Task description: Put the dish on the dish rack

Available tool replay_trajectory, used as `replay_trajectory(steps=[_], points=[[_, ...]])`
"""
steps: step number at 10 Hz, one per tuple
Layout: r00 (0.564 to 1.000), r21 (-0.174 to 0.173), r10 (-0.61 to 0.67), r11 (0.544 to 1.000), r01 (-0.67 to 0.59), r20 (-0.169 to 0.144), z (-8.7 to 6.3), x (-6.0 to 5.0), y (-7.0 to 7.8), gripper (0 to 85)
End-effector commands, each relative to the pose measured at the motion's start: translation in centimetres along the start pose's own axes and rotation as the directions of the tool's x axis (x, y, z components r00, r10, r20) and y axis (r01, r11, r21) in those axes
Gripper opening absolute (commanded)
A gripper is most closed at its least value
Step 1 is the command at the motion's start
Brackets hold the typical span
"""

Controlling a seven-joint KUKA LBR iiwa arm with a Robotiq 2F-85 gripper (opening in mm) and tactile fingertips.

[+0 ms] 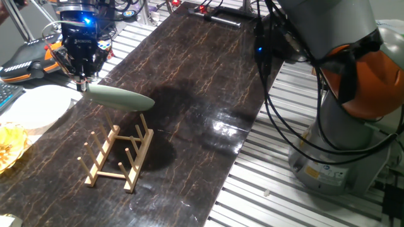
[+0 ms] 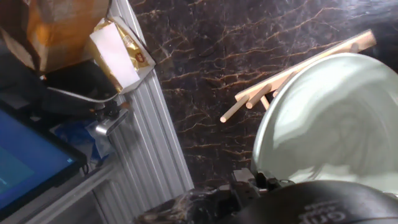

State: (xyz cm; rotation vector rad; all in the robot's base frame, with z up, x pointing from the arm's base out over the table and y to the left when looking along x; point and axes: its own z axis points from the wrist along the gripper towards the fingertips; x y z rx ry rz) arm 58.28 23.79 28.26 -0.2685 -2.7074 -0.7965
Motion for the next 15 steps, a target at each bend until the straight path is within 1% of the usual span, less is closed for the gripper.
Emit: replay_trajectory(steps=[1, 2, 3, 4, 5, 6, 7, 9, 10, 11, 12, 13, 15], points=[[1.0, -0.008, 0.003, 1.0, -0.003, -0.003, 0.0, -0.1, -0.1, 2.0], [1.0, 0.003, 0.008, 1.0, -0.008, 0.0, 0.0, -0.1, -0.1, 2.0], [1.0, 0.041, 0.002, 0.999, -0.002, 0.013, 0.0, -0.1, -0.1, 2.0], [1.0, 0.102, -0.027, 0.994, 0.027, 0.0, 0.0, -0.1, -0.1, 2.0], [0.996, 0.119, -0.071, 0.99, 0.077, -0.051, 0.0, -0.1, -0.1, 2.0], [0.991, 0.098, -0.106, 0.989, 0.114, -0.086, 0.0, -0.1, -0.1, 2.0], [0.987, 0.077, -0.123, 0.988, 0.13, -0.099, 0.0, -0.1, -0.1, 2.0], [0.991, 0.073, -0.093, 0.992, 0.101, -0.098, 0.0, -0.1, -0.1, 2.0], [0.992, 0.069, -0.07, 0.995, 0.077, -0.101, 0.0, 0.1, 0.3, 2.0], [0.993, 0.07, -0.053, 0.996, 0.06, -0.103, 0.1, 0.6, 1.1, 2.0], [0.993, 0.052, -0.036, 0.998, 0.042, -0.109, 0.3, 1.2, 1.8, 2.0], [0.993, 0.034, -0.019, 0.999, 0.023, -0.115, 0.6, 1.4, 2.3, 2.0], [0.994, 0.024, -0.003, 1.0, 0.006, -0.113, 1.2, 1.6, 2.7, 2.0]])
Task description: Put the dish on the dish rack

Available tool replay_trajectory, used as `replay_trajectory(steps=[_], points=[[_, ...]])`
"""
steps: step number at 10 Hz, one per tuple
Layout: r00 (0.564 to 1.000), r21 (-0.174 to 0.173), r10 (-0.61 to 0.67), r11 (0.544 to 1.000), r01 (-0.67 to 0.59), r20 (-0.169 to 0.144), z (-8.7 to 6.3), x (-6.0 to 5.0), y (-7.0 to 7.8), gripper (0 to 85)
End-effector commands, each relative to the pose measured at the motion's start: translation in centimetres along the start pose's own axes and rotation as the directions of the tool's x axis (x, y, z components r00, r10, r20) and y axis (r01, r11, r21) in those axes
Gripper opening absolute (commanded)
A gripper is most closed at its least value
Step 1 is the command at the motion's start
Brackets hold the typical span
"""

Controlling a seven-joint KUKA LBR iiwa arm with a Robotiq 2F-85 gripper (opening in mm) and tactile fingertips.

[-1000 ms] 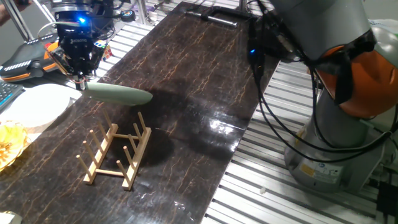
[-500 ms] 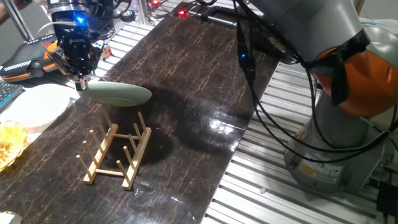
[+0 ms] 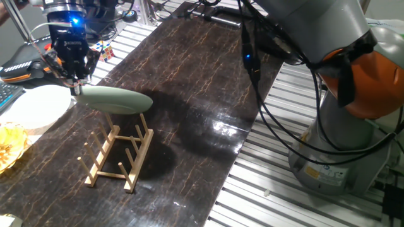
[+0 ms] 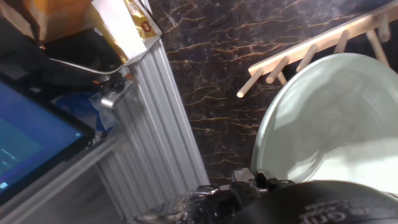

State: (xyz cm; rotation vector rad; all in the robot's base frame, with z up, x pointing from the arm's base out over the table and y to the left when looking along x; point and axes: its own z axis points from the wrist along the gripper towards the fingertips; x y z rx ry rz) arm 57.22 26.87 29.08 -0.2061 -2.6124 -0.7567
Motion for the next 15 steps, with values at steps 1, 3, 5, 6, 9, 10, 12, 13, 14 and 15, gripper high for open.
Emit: replay_trajectory(steps=[1, 3, 5, 6, 9, 10, 12, 13, 14, 15], points=[[1.0, -0.001, 0.002, 1.0, -0.002, 0.003, 0.3, 0.0, 0.0, 2.0], [1.0, -0.014, 0.003, 1.0, -0.003, -0.003, 1.0, -0.3, -0.2, 2.0], [1.0, -0.031, 0.014, 0.999, -0.015, -0.008, 1.7, -0.6, -0.2, 2.0], [1.0, -0.044, 0.02, 0.999, -0.02, -0.014, 1.7, -0.7, -0.3, 2.0], [1.0, -0.053, 0.003, 0.999, -0.004, -0.025, 2.1, -1.6, -0.9, 2.0], [1.0, -0.053, -0.007, 0.999, 0.005, -0.025, 2.1, -1.9, -1.2, 2.0], [0.999, -0.053, -0.02, 0.998, 0.019, -0.024, 2.2, -2.3, -1.7, 2.0], [0.999, -0.062, -0.025, 0.998, 0.024, -0.026, 2.3, -2.4, -1.8, 2.0], [0.999, -0.062, -0.024, 0.998, 0.023, -0.028, 2.3, -2.4, -1.8, 2.0], [0.999, -0.068, -0.02, 0.998, 0.018, -0.035, 2.3, -2.5, -1.8, 2.0]])
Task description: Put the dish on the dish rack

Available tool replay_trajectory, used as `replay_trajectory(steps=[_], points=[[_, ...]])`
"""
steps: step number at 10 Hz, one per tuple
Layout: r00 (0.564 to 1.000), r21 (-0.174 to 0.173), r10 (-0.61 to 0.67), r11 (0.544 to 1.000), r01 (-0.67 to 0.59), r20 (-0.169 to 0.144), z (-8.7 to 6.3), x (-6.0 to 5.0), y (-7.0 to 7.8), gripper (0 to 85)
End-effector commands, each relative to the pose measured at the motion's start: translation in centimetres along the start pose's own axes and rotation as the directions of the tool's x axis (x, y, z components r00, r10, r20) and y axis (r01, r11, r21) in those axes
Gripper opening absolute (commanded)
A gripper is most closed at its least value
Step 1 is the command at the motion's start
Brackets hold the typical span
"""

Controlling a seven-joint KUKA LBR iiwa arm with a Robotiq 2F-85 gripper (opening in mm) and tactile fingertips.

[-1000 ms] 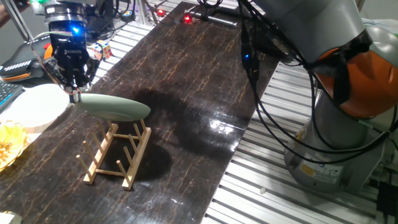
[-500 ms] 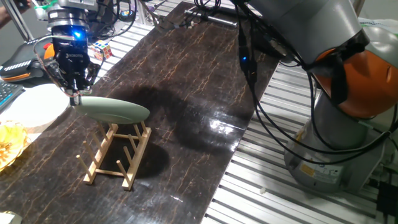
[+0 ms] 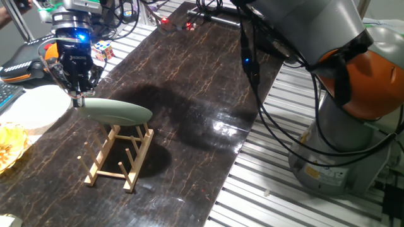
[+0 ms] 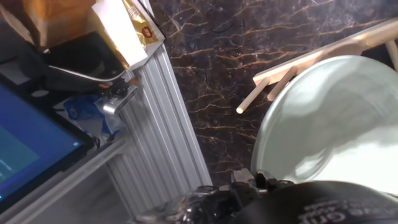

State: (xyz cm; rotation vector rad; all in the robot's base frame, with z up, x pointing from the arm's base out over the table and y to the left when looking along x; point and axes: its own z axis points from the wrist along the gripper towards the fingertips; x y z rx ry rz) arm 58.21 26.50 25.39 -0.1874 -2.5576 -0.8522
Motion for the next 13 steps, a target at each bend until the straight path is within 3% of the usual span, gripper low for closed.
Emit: replay_trajectory(steps=[1, 6, 8, 13], points=[[1.0, -0.012, 0.004, 1.0, -0.004, -0.011, 0.0, -0.1, 0.0, 2.0], [1.0, -0.025, 0.003, 1.0, -0.004, -0.028, -1.0, -0.4, -0.5, 2.0], [0.999, -0.056, 0.012, 0.998, -0.014, -0.038, -1.2, -0.5, -1.0, 2.0], [0.998, -0.088, 0.032, 0.996, -0.036, -0.045, -1.6, -0.7, -2.1, 2.0]])
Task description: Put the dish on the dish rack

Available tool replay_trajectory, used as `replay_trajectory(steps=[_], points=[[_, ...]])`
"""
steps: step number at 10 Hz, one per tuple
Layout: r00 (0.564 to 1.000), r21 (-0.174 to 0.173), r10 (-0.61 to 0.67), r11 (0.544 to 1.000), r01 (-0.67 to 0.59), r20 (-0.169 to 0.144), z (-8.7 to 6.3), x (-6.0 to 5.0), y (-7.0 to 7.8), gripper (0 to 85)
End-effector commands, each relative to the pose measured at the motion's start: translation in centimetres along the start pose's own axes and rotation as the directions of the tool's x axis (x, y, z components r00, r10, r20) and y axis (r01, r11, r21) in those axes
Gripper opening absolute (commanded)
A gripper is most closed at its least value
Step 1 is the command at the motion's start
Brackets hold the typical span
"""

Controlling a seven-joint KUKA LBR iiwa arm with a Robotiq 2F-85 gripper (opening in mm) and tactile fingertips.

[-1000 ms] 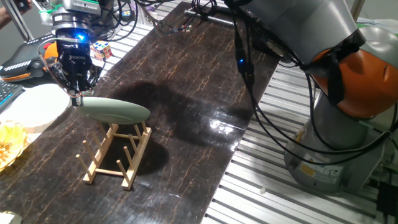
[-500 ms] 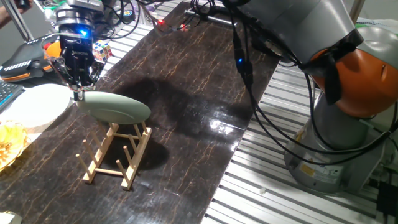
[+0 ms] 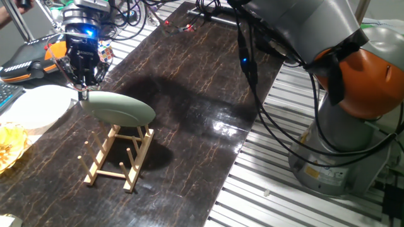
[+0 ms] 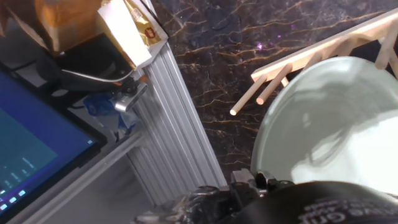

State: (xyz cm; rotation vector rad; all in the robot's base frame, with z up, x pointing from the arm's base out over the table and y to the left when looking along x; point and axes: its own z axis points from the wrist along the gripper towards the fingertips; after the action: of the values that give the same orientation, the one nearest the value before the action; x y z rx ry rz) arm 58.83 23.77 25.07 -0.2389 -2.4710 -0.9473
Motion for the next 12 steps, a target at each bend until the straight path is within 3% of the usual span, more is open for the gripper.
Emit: replay_trajectory(steps=[1, 4, 12], points=[[1.0, -0.013, 0.004, 1.0, -0.004, 0.001, -0.13, -0.03, -0.27, 2.0], [0.999, -0.06, 0.038, 0.997, -0.039, -0.007, -0.22, -0.17, -0.65, 2.0], [0.999, -0.078, 0.041, 0.996, -0.043, -0.029, -0.97, -0.94, -1.02, 2.0]])
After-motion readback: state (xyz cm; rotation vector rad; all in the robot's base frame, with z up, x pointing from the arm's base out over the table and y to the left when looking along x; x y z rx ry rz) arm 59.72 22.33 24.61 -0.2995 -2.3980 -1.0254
